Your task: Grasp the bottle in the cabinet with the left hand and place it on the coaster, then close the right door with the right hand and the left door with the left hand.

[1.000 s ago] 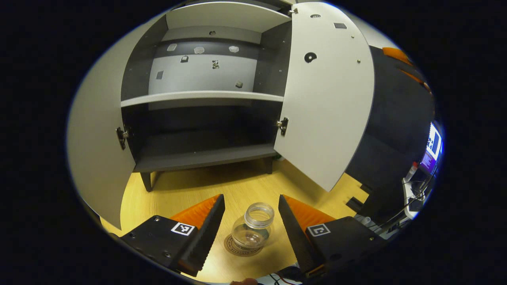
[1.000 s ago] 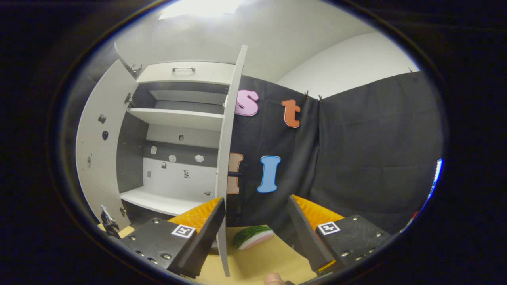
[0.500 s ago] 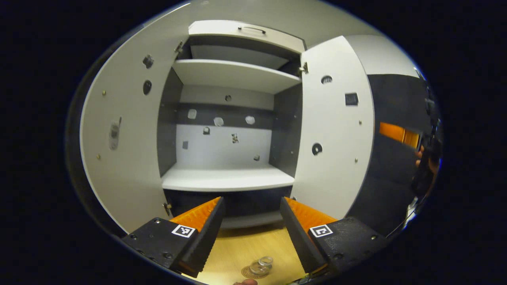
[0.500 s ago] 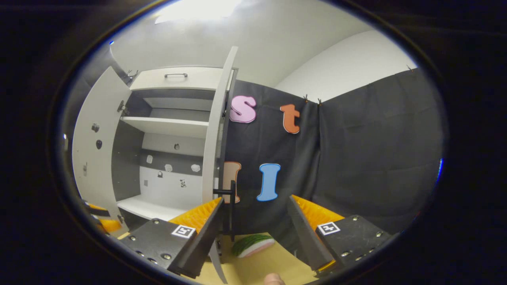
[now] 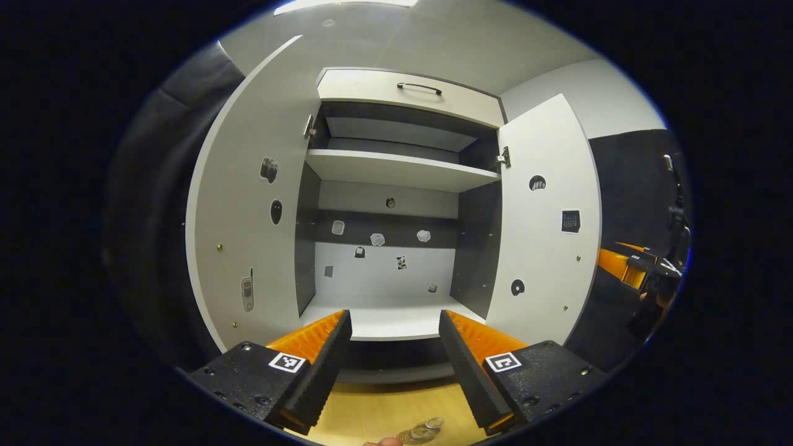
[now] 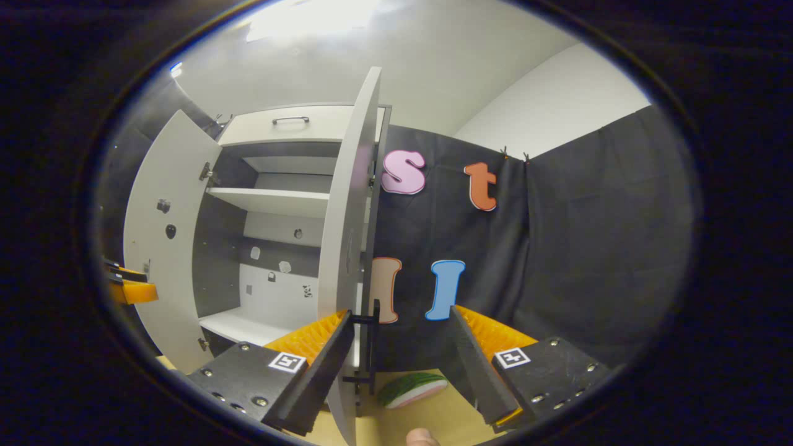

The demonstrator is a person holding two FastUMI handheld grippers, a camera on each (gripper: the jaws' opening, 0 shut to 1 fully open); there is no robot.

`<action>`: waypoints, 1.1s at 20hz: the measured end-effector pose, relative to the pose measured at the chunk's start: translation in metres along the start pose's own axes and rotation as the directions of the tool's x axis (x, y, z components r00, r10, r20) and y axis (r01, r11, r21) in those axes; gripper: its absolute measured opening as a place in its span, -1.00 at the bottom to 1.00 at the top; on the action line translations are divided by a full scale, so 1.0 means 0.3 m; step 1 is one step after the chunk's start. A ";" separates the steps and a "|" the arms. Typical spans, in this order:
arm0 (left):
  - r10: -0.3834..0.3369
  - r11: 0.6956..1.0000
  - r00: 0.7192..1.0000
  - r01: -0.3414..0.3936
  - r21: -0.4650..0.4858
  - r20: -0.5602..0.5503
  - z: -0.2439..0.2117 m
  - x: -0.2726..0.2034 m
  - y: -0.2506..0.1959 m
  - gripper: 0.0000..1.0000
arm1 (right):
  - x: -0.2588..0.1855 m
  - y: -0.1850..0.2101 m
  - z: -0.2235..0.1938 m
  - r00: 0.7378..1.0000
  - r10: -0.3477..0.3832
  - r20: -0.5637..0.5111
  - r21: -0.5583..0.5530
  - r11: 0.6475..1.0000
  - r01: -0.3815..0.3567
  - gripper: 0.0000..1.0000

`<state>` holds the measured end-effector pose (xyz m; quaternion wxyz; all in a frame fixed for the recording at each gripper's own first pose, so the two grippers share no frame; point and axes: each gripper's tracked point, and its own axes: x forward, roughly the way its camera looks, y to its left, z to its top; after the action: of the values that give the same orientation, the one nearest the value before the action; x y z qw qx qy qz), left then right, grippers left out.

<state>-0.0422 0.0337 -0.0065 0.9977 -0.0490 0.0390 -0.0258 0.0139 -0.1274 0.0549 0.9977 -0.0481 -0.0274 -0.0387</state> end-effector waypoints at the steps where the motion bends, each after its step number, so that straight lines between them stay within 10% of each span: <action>1: 0.000 1.000 1.000 0.000 -0.001 0.005 0.003 -0.003 -0.002 0.80 | 0.002 0.012 -0.001 1.000 0.017 -0.003 0.012 1.000 -0.017 0.83; 10: 0.030 0.999 1.000 -0.030 -0.022 0.001 -0.011 -0.005 0.024 0.80 | 0.038 0.241 -0.013 0.973 0.230 -0.015 0.082 0.970 -0.228 0.83; 22: 0.178 0.984 0.984 -0.178 -0.032 0.014 -0.004 -0.108 0.195 0.80 | 0.146 0.451 -0.064 0.939 0.340 -0.042 0.120 0.935 -0.333 0.83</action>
<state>-0.0718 0.0934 -0.0111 0.9954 -0.0609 0.0353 0.0644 0.0693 0.0018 0.0258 0.9911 0.0047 0.0100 0.1328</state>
